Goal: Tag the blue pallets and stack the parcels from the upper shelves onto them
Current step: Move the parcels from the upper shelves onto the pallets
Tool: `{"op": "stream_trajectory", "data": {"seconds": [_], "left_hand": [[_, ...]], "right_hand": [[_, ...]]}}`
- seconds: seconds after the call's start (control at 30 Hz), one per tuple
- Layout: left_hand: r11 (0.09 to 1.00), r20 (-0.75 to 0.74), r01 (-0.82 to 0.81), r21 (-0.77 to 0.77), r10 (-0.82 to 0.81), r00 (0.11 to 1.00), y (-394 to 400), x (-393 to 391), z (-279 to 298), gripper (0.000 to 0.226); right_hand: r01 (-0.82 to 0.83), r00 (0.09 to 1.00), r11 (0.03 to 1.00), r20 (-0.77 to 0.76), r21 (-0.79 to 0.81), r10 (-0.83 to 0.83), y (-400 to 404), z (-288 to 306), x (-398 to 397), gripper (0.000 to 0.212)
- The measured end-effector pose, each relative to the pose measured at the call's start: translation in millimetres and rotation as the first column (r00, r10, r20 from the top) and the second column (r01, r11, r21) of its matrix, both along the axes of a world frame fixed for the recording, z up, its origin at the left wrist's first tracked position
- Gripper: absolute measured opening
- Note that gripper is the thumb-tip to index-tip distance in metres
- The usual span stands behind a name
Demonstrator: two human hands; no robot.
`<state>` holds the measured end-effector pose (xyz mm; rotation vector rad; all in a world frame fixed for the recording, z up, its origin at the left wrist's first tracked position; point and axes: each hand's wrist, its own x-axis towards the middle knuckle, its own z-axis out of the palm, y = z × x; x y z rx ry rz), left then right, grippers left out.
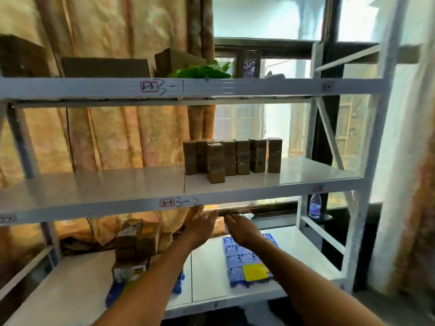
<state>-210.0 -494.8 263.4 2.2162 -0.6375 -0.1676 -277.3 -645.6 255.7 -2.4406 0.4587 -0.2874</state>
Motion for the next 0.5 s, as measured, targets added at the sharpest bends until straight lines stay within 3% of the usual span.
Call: {"op": "stream_trajectory", "data": {"seconds": [0.13, 0.2, 0.33, 0.5], "left_hand": [[0.998, 0.157, -0.032, -0.059, 0.041, 0.987, -35.6, -16.9, 49.1, 0.036], [0.999, 0.264, -0.019, -0.034, 0.028, 0.964, -47.6, -18.7, 68.7, 0.052], [0.968, 0.253, -0.072, -0.239, 0.133, 0.958, -64.7, -5.5, 98.4, 0.063], [0.939, 0.264, -0.147, -0.311, 0.234, 0.936, -75.1, 46.8, 109.3, 0.058]], "right_hand": [[0.045, 0.987, 0.999, 0.158, -0.025, -0.040, -37.2, 47.7, -28.6, 0.050], [0.057, 0.976, 0.998, 0.213, -0.041, -0.047, -53.3, 66.8, -34.9, 0.046], [0.133, 0.953, 0.991, 0.276, -0.017, -0.123, -87.3, 86.2, -33.4, 0.040], [0.172, 0.920, 0.985, 0.357, 0.010, -0.164, -116.0, 87.0, -5.5, 0.039]]}}
